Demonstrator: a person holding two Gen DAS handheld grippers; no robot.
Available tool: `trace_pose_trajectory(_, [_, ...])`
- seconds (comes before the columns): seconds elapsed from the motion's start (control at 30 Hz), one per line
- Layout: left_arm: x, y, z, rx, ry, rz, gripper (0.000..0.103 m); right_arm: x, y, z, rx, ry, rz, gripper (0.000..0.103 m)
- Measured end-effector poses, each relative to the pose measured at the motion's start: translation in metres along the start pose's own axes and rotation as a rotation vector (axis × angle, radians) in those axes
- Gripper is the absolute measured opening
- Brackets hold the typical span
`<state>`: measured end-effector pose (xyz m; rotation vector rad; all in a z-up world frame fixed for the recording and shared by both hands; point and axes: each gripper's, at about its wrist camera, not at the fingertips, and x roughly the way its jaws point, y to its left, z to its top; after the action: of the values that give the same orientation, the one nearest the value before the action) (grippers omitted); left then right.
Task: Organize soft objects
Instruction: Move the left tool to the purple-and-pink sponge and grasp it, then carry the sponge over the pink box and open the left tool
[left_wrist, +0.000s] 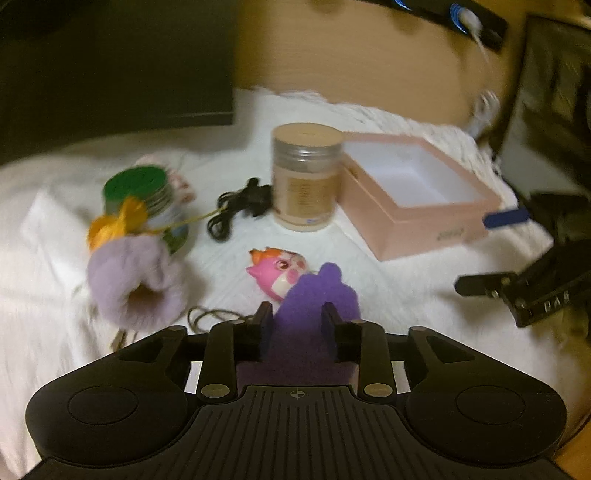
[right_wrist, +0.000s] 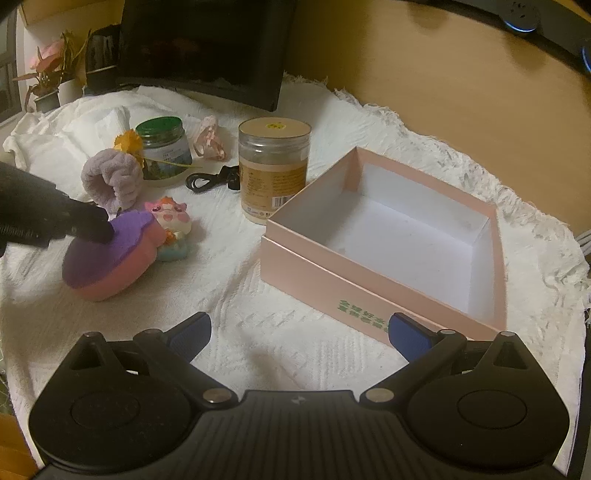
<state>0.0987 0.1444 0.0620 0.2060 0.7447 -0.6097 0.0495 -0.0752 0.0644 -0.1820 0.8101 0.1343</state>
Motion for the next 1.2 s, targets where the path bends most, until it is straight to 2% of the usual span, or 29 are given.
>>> trace_pose_trajectory(0.07, [0.002, -0.005, 0.002, 0.045, 0.006, 0.030, 0.041, 0.003, 0.003, 0.001, -0.002, 0.010, -0.005, 0.102])
trace_pose_trajectory(0.13, [0.002, -0.003, 0.003, 0.040, 0.020, 0.020, 0.048, 0.005, 0.004, 0.001, -0.003, 0.016, -0.006, 0.102])
trace_pose_trajectory(0.23, [0.003, -0.005, 0.004, 0.032, 0.056, -0.052, 0.050, 0.005, 0.005, -0.001, -0.006, 0.024, 0.001, 0.102])
trace_pose_trajectory(0.33, [0.009, -0.014, 0.005, 0.100, 0.064, -0.018, 0.052, 0.005, 0.006, -0.004, -0.004, 0.033, 0.001, 0.102])
trace_pose_trajectory(0.53, [0.025, -0.013, 0.007, 0.036, 0.077, -0.014, 0.064, 0.004, 0.004, -0.014, 0.005, 0.058, -0.008, 0.102])
trace_pose_trajectory(0.67, [0.040, -0.014, 0.002, -0.030, 0.137, -0.086, 0.063, -0.001, 0.000, -0.022, 0.011, 0.068, -0.014, 0.102])
trace_pose_trajectory(0.77, [0.040, -0.019, -0.001, -0.030, 0.145, -0.077, 0.057, -0.007, -0.005, -0.027, 0.021, 0.068, -0.025, 0.102])
trace_pose_trajectory(0.83, [0.033, -0.020, -0.003, -0.044, 0.119, -0.082, 0.049, -0.009, -0.009, -0.030, 0.027, 0.069, -0.032, 0.102])
trace_pose_trajectory(0.9, [0.023, -0.019, -0.004, -0.063, 0.086, -0.081, 0.036, -0.011, -0.012, -0.032, 0.031, 0.069, -0.037, 0.102])
trace_pose_trajectory(1.0, [0.007, -0.019, -0.007, -0.083, 0.035, -0.062, 0.035, -0.016, -0.013, -0.031, 0.027, 0.049, -0.039, 0.102])
trace_pose_trajectory(1.2, [-0.011, -0.007, -0.016, -0.225, 0.026, -0.067, 0.035, -0.017, -0.003, -0.025, -0.012, 0.018, -0.001, 0.102])
